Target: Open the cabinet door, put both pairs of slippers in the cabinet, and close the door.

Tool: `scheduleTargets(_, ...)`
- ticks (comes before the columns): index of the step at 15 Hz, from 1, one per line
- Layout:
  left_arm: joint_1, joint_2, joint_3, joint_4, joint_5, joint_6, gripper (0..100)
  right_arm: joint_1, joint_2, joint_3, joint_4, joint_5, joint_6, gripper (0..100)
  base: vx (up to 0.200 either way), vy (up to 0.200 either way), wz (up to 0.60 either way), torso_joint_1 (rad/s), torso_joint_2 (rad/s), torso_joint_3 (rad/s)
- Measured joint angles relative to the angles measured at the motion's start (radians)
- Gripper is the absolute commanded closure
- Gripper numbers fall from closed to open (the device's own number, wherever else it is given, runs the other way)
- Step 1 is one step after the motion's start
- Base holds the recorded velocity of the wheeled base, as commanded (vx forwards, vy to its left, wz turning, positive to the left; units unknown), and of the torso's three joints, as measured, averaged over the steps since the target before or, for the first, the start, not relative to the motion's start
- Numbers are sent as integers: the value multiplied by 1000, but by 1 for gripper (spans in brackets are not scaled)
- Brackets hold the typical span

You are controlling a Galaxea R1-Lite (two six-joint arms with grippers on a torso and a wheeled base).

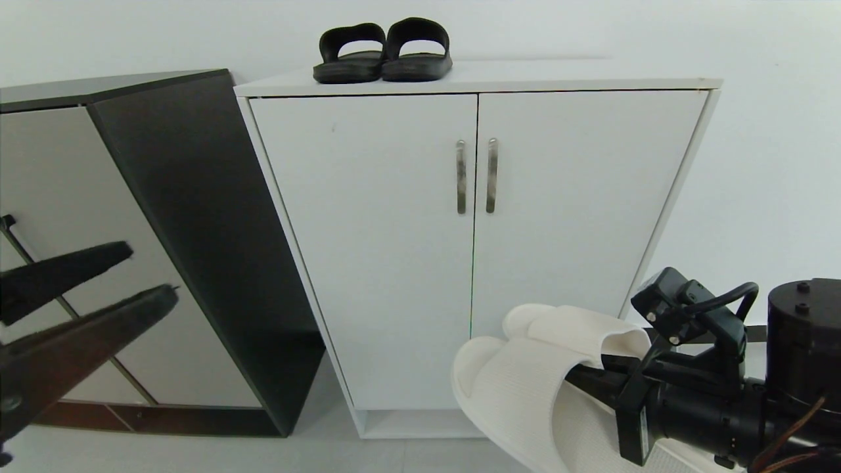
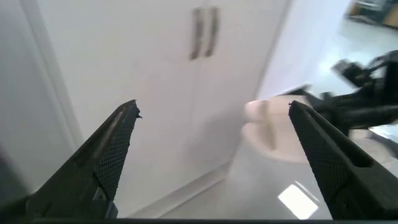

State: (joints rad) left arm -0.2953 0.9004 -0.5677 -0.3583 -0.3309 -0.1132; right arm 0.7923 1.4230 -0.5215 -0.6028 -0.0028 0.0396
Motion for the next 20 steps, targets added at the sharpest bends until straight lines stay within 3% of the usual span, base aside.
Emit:
scheduleTargets(4,-203,238,-187,-43,9,-17,0,0,1,2,0,0,0,100,0,0,0,0,0,0)
scheduleTargets(6,-251,336,-235,-105,10,-21,0,0,3,2,0,0,1,100,0,0,0,0,0,0)
scheduleTargets(12,-322,596,-399,-183,-3,-64,0,-5,37,5,-4,0,7,100,0,0,0,0,0,0)
scheduleTargets(14,-347,666,-487,-184,-24,-109,0,-11,40,14,-5,0,7,100,0,0,0,0,0,0)
scheduleTargets(17,-375,754,-604,-162,-75,-160,0,-20,39,17,-6,3,8,100,0,0,0,0,0,0)
scheduleTargets(20,-381,802,-684,-96,-110,-171,0,-26,37,15,-6,20,8,100,0,0,0,0,0,0)
